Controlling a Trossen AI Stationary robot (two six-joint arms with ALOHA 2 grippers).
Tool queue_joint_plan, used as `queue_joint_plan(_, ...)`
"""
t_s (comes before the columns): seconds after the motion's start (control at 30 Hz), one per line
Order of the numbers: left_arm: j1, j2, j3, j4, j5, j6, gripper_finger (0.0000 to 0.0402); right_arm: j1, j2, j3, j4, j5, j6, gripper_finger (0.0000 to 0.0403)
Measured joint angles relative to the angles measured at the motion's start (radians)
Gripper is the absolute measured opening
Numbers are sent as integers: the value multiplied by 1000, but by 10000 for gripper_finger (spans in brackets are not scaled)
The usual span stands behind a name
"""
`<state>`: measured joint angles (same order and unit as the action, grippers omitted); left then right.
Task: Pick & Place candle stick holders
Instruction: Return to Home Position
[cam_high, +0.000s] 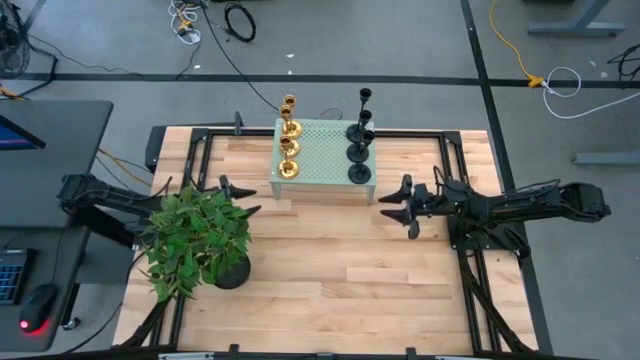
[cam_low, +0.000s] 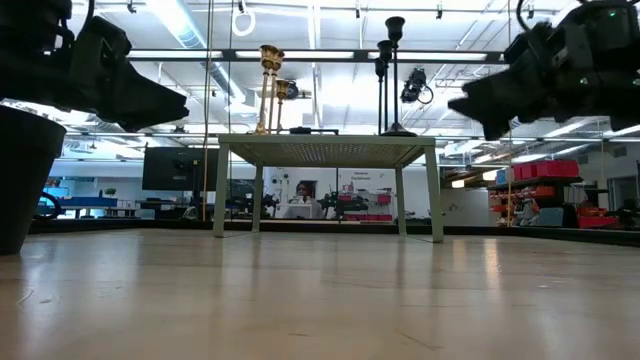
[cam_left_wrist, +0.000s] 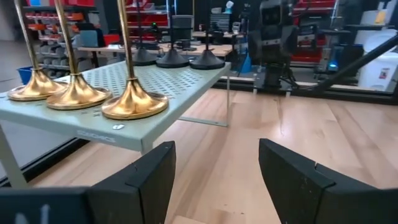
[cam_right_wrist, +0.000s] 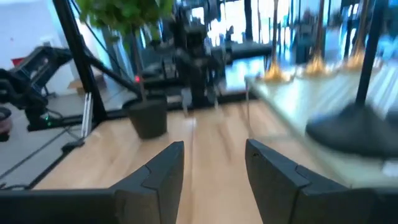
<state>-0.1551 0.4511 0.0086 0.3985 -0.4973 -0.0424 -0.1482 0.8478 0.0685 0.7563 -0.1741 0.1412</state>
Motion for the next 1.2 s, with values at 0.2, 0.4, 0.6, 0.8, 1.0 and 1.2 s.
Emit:
queue_joint_plan(0.2, 0, 0, 0, 0, -17, -6, 231, -1, 0, 0, 68, 18, -97, 171)
queue_joint_plan(0.4, 0, 0, 0, 0, -18, 6, 231, -1, 0, 0, 56, 17, -19, 171)
queue_joint_plan(0.6, 0, 0, 0, 0, -18, 2, 231, -1, 0, 0, 58, 18, 63, 171)
queue_joint_plan(0.8, 0, 0, 0, 0, -18, 3, 231, -1, 0, 0, 57, 19, 53, 171)
queue_joint_plan(1.0, 0, -6, 0, 0, -17, 3, 231, 0, -32, 0, 40, 32, 53, 171)
queue_joint_plan(1.2, 0, -93, 0, -6, -17, 3, 231, 1, -146, 0, 27, 64, 52, 171)
